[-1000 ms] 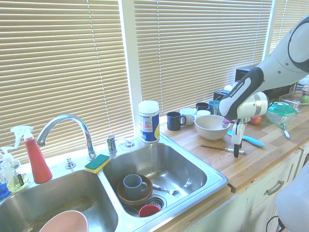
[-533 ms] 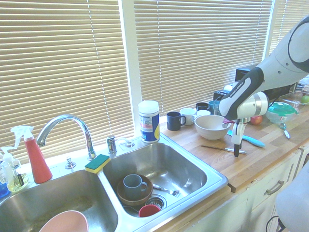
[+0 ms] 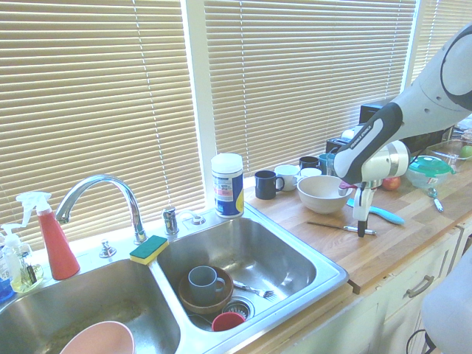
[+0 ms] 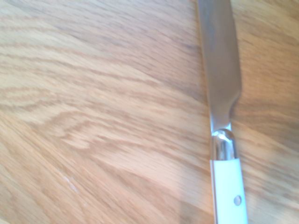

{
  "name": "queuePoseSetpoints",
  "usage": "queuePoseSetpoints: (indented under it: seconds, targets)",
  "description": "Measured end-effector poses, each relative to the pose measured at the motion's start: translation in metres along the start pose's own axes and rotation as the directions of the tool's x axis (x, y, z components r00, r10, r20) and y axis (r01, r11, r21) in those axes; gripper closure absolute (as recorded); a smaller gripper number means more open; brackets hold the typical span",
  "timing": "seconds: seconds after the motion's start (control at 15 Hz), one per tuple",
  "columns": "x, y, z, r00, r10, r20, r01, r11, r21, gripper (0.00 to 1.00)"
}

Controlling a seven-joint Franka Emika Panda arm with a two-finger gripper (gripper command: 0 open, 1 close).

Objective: Put the knife into the sink

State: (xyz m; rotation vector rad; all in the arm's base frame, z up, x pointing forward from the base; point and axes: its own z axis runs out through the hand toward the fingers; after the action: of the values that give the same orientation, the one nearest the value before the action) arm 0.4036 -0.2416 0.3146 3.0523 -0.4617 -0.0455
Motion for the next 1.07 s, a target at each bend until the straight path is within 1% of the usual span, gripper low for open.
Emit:
queuePoseSetpoints:
  seconds: [0.53,0.73,0.87,1.07]
  targets:
    - [-0.001,0.000,-0.001,1.000,0.001,-0.005,-0.001,1.000,0.000,1.00]
    - [-0.003,-0.004,-0.001,1.000,0.028,-0.010,-0.028,0.999,0.031,1.00]
    - [-0.003,-0.008,-0.009,0.999,0.040,-0.026,-0.039,0.998,0.047,1.00]
    - [-0.005,-0.015,-0.034,0.997,0.048,-0.062,-0.044,0.997,0.064,1.00]
